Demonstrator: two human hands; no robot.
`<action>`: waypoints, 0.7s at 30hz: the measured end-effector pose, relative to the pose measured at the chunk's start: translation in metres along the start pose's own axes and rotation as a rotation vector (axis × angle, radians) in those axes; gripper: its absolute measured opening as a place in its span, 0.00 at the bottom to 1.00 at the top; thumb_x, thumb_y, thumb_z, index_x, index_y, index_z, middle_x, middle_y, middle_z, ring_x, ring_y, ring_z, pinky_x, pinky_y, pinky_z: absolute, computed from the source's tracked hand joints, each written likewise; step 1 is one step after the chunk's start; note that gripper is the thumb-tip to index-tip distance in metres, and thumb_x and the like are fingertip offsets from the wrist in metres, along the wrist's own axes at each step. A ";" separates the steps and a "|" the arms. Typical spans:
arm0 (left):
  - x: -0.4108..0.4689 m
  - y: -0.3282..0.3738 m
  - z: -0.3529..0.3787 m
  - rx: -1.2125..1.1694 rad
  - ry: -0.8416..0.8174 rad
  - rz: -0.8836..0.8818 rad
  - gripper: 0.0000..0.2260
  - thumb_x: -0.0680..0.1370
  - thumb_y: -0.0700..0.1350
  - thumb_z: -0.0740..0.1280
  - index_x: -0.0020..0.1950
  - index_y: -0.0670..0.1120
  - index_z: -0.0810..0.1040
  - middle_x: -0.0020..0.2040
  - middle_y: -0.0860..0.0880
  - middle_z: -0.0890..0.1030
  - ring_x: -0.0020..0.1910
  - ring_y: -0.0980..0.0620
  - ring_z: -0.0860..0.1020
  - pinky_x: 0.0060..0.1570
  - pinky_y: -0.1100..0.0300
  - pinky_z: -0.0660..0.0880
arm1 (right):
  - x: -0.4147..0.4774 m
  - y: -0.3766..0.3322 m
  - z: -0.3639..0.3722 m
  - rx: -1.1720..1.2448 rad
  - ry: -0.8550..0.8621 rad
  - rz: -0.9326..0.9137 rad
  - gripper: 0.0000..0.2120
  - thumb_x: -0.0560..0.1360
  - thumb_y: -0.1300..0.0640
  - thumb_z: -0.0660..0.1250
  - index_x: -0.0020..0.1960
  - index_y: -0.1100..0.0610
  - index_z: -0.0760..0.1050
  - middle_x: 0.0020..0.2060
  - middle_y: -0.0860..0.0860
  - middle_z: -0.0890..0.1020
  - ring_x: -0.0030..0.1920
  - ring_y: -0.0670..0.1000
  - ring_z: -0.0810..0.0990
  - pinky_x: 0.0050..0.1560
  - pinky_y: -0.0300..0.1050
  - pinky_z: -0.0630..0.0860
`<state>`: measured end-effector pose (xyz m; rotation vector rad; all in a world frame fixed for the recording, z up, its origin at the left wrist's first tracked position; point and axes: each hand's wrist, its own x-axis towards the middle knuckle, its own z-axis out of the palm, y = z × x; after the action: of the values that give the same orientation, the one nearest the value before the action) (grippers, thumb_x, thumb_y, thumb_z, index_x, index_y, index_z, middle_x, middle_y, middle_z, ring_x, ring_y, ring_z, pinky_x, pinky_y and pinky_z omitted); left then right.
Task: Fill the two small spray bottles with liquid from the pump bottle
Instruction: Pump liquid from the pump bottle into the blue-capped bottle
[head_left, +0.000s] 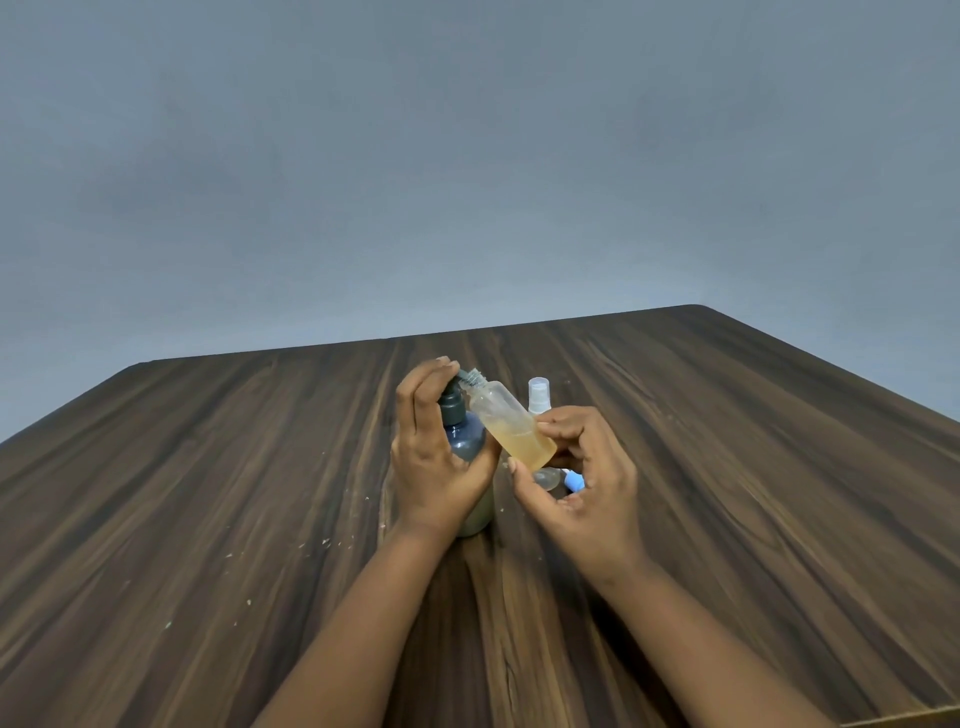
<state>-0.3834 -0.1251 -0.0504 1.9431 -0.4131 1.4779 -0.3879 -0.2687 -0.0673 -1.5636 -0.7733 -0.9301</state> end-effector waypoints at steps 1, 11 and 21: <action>0.001 0.001 0.000 0.001 0.006 -0.009 0.27 0.66 0.47 0.71 0.62 0.47 0.66 0.60 0.49 0.67 0.57 0.50 0.73 0.53 0.63 0.74 | 0.000 0.000 0.000 -0.002 -0.002 0.003 0.15 0.68 0.56 0.71 0.49 0.64 0.74 0.46 0.49 0.77 0.46 0.44 0.79 0.42 0.37 0.78; 0.000 0.001 0.000 -0.006 0.007 -0.015 0.27 0.66 0.46 0.71 0.62 0.46 0.66 0.60 0.49 0.67 0.58 0.49 0.73 0.55 0.71 0.70 | -0.001 0.000 0.001 0.038 -0.008 0.036 0.14 0.68 0.58 0.72 0.50 0.61 0.73 0.46 0.46 0.77 0.46 0.44 0.79 0.44 0.34 0.77; -0.002 0.001 -0.002 0.005 0.005 -0.011 0.28 0.66 0.46 0.71 0.64 0.46 0.65 0.62 0.48 0.67 0.59 0.49 0.73 0.55 0.68 0.71 | -0.001 -0.003 0.001 0.036 -0.029 0.086 0.21 0.66 0.55 0.75 0.53 0.50 0.68 0.47 0.38 0.76 0.49 0.37 0.79 0.46 0.28 0.75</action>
<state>-0.3859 -0.1249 -0.0512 1.9418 -0.3958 1.4781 -0.3909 -0.2672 -0.0664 -1.5696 -0.7330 -0.8287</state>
